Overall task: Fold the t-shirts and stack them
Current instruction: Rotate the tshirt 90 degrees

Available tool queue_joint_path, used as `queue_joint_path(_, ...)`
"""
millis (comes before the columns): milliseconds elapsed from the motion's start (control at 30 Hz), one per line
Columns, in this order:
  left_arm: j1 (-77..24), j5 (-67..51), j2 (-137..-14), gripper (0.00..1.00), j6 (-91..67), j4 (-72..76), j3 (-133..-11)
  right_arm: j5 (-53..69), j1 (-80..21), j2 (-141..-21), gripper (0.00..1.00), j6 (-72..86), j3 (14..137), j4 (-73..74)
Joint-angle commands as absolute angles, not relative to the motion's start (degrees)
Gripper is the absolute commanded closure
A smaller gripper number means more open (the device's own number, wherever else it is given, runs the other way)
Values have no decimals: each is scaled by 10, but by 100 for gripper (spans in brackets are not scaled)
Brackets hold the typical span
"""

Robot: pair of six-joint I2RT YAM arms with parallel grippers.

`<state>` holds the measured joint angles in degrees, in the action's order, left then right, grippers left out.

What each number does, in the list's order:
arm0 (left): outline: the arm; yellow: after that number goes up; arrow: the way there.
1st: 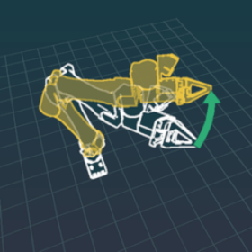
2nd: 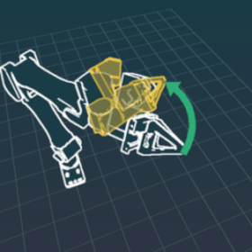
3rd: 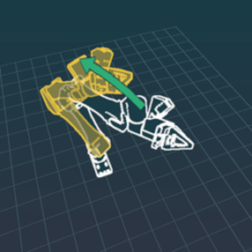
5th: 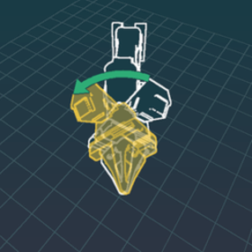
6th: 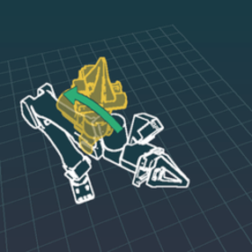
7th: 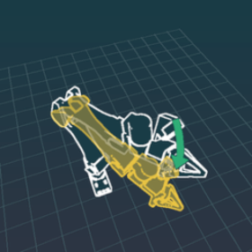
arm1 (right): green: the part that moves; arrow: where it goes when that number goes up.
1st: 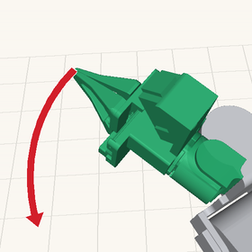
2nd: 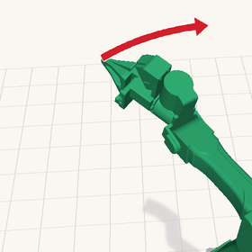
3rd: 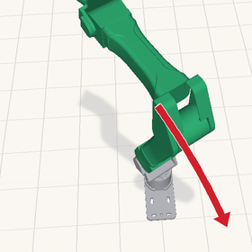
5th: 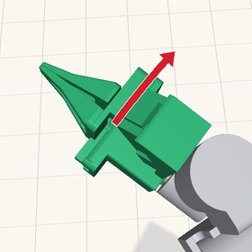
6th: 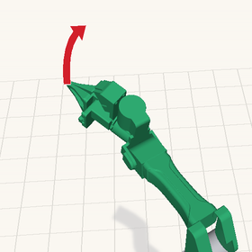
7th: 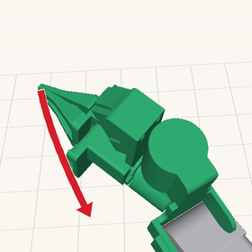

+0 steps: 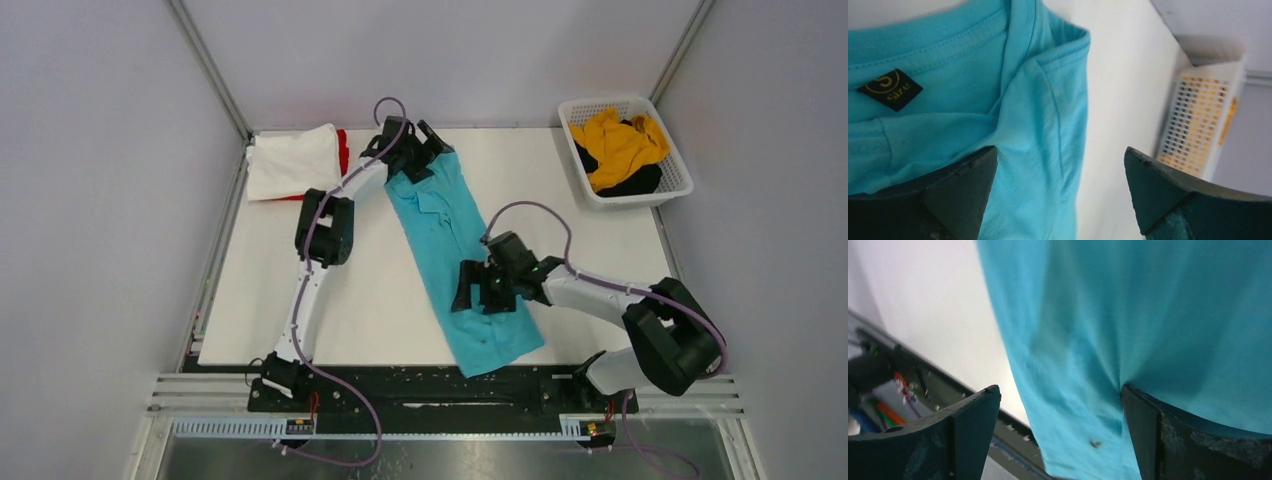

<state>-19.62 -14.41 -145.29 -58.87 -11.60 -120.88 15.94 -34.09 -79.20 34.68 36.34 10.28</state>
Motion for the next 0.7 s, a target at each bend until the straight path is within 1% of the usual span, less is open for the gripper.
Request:
queue_joint_path(0, -199, -248, -1569, 1, -649, -132, -1350, 225, -442, -853, 1, 398, 399, 89)
queue_joint_path(100, -200, -244, -1600, 1, -724, -19, -1356, 215, -469, -863, 1, 406, 430, 68)
queue_joint_path(167, -202, -232, -1623, 1, -744, 22, -1382, 186, -469, -854, 0, 396, 449, 84)
queue_joint_path(233, -205, -209, -1649, 1, -751, 31, -1426, 142, -469, -839, 0, 373, 469, 129)
queue_joint_path(367, -210, -178, -1663, 1, -778, 106, -1427, 95, -469, -779, 1, 366, 449, 125)
queue_joint_path(433, -214, -173, -1665, 1, -780, 118, -1442, 73, -469, -743, 1, 371, 431, 117)
queue_joint_path(567, -218, -199, -1634, 1, -746, 107, -1453, 14, -469, -680, 1, 376, 407, 135)
queue_joint_path(667, -220, -256, -1558, 1, -684, 79, -1416, -36, -468, -646, 1, 355, 403, 184)
